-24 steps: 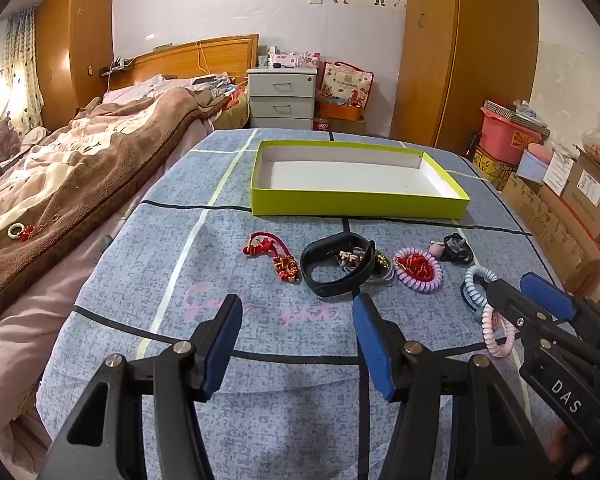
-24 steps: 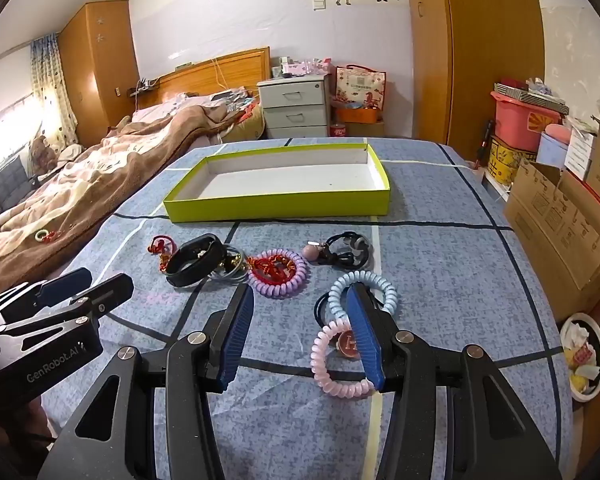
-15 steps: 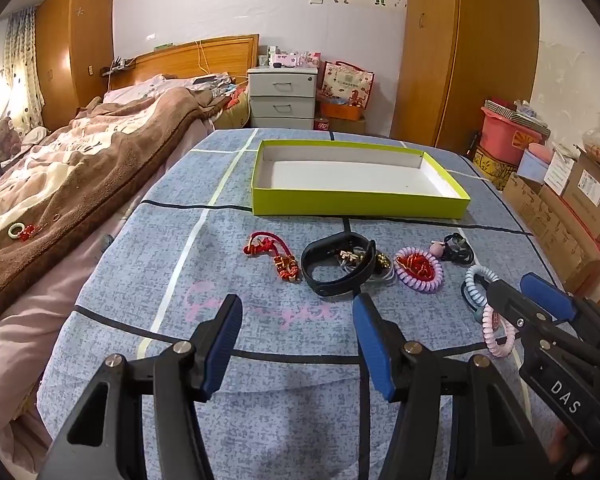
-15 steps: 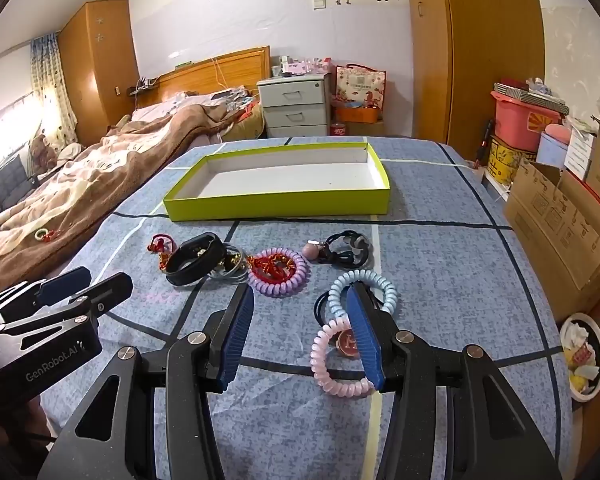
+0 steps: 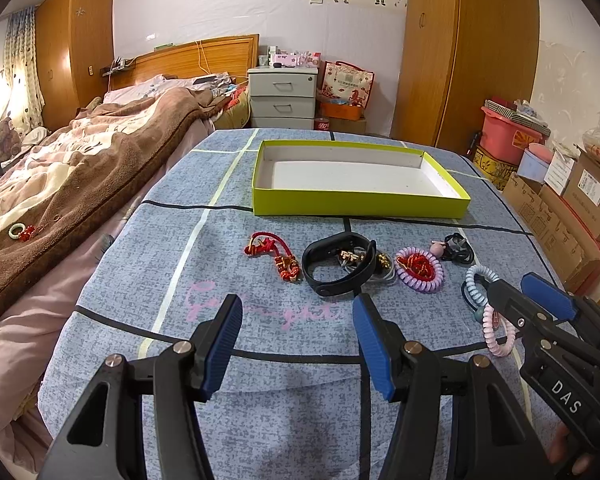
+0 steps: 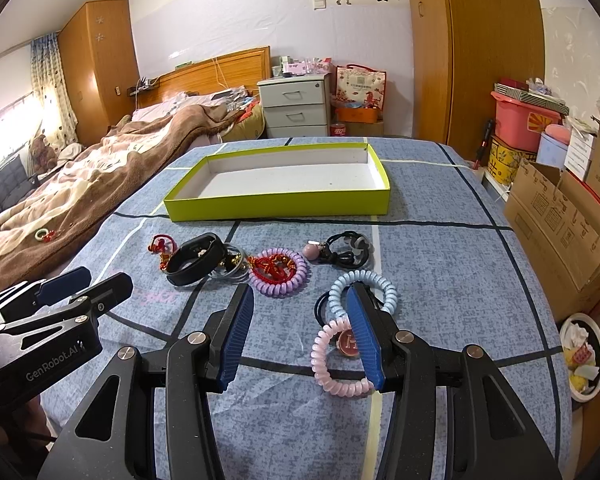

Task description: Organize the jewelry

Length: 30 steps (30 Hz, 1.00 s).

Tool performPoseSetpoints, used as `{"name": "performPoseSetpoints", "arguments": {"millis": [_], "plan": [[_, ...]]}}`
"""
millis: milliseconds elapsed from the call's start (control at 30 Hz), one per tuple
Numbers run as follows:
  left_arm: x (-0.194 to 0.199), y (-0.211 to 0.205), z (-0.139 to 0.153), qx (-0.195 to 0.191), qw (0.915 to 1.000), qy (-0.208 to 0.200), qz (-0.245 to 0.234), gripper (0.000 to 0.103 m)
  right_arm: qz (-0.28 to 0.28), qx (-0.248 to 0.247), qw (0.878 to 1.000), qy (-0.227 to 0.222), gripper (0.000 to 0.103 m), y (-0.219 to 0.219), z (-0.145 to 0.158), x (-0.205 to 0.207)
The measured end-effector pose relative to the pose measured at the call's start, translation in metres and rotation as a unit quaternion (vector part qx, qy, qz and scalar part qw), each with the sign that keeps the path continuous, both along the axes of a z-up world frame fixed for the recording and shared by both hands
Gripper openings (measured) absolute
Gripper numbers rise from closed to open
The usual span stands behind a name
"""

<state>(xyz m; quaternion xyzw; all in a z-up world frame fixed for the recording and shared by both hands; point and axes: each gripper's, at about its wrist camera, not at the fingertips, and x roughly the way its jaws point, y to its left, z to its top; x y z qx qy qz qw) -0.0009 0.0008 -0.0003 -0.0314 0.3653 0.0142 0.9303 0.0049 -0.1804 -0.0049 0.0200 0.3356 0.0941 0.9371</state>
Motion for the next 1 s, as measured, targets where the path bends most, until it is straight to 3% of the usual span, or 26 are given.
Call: {"name": "performPoseSetpoints", "arguments": {"millis": [733,1000], "plan": [[0.006,0.003,-0.002,-0.002,1.0000,0.007,-0.003,0.060,0.005,0.004,1.000,0.002,0.049,0.000,0.000,0.003],[0.015,0.013,-0.011,-0.023,0.9992,0.030,-0.010,0.060,0.009,0.012,1.000,0.013,0.049,-0.001,-0.005,0.016]]}}
